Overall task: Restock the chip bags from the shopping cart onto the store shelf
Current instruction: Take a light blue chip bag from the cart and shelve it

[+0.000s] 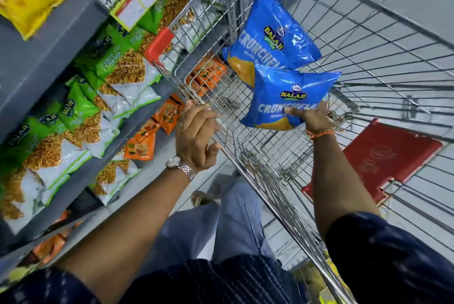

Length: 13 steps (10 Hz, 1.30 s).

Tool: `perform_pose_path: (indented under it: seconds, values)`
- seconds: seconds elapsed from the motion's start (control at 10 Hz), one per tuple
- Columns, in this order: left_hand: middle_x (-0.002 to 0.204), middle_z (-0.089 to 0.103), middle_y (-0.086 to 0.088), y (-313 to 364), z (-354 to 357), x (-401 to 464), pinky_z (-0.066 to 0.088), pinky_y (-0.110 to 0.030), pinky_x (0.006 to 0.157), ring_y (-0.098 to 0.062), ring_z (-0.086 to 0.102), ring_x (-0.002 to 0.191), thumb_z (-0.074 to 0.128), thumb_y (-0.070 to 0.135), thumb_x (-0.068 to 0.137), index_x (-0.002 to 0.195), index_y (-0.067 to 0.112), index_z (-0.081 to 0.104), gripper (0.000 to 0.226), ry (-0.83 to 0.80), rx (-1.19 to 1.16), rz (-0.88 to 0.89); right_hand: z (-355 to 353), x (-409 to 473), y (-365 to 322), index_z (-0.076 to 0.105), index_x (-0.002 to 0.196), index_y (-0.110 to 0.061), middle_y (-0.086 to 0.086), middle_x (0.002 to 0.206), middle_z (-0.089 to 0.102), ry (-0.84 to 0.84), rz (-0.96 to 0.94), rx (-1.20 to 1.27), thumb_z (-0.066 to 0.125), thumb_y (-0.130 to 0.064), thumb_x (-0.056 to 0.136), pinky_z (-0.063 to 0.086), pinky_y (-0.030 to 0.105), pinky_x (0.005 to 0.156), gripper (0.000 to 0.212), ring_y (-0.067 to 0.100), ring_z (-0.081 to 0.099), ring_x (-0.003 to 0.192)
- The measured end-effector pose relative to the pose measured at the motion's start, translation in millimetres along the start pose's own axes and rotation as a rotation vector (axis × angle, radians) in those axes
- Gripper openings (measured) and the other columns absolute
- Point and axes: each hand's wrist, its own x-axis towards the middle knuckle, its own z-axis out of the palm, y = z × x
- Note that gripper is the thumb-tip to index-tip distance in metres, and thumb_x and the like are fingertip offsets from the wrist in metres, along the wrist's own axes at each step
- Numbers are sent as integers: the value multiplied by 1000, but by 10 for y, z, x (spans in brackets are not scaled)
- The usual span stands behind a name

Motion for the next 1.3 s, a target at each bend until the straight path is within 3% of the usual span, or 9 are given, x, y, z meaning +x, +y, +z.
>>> perform_pose_path:
  seconds: [0.2,0.4,0.5,0.6,0.7,0.9,1.0,1.1,1.3]
  values:
    - [95,68,-16,242,-356,250,30,-50,120,-35,59,111,20,49,105,87,6,65,64,21,83,35,10,-194,-130,64,118,8,23,122,72,14,-144,14,90,5,65,57,60,94,60,38,72,111]
    - [128,65,-16,437,-838,327,27,-53,124,-39,56,127,43,43,100,128,1,65,55,-168,87,-42,131,-853,-816,73,105,-10,18,111,76,-30,-342,131,89,8,62,61,56,88,49,34,75,102]
    - [138,61,-15,513,-1171,448,16,-45,129,-39,51,135,42,48,102,135,4,61,58,-42,115,-122,222,-1194,-1339,75,103,-10,4,100,81,-65,-467,147,92,4,59,64,45,81,49,26,79,94]
    - [144,57,-15,581,-1708,650,19,-46,128,-38,47,139,34,52,106,138,3,59,64,145,158,-177,373,-1600,-1976,75,104,-10,-4,96,82,-120,-613,157,93,3,60,62,30,74,49,14,79,87]
    - [152,50,-12,584,-2322,837,15,-49,128,-35,37,148,38,49,105,143,6,52,59,365,252,-162,547,-2010,-2653,70,112,-3,-2,102,81,-183,-769,213,93,-1,61,62,28,77,56,15,79,92]
    - [163,34,-7,533,-3582,965,20,-59,125,-32,25,156,39,52,103,154,9,39,66,656,472,-235,910,-2910,-3925,59,122,-19,-11,115,75,-305,-1121,344,96,-18,59,59,20,83,73,5,74,104]
    - [161,37,-9,467,-4121,988,14,-54,128,-30,22,157,41,53,103,153,7,40,68,755,613,-275,1109,-3310,-4457,61,124,-23,-9,119,74,-400,-1233,381,96,-27,61,59,24,86,72,8,73,108]
    - [161,39,-10,402,-4551,969,7,-48,130,-30,22,157,40,54,104,155,8,38,69,807,760,-313,1349,-3651,-4935,58,127,-1,2,116,76,-457,-1292,410,95,-16,61,62,34,84,78,16,75,103]
    - [158,45,-12,238,-4947,903,4,-41,131,-33,31,152,34,55,105,151,5,44,69,777,872,-449,1763,-4140,-5678,64,118,-6,12,113,78,-602,-1287,376,93,-12,64,64,42,86,61,29,77,104]
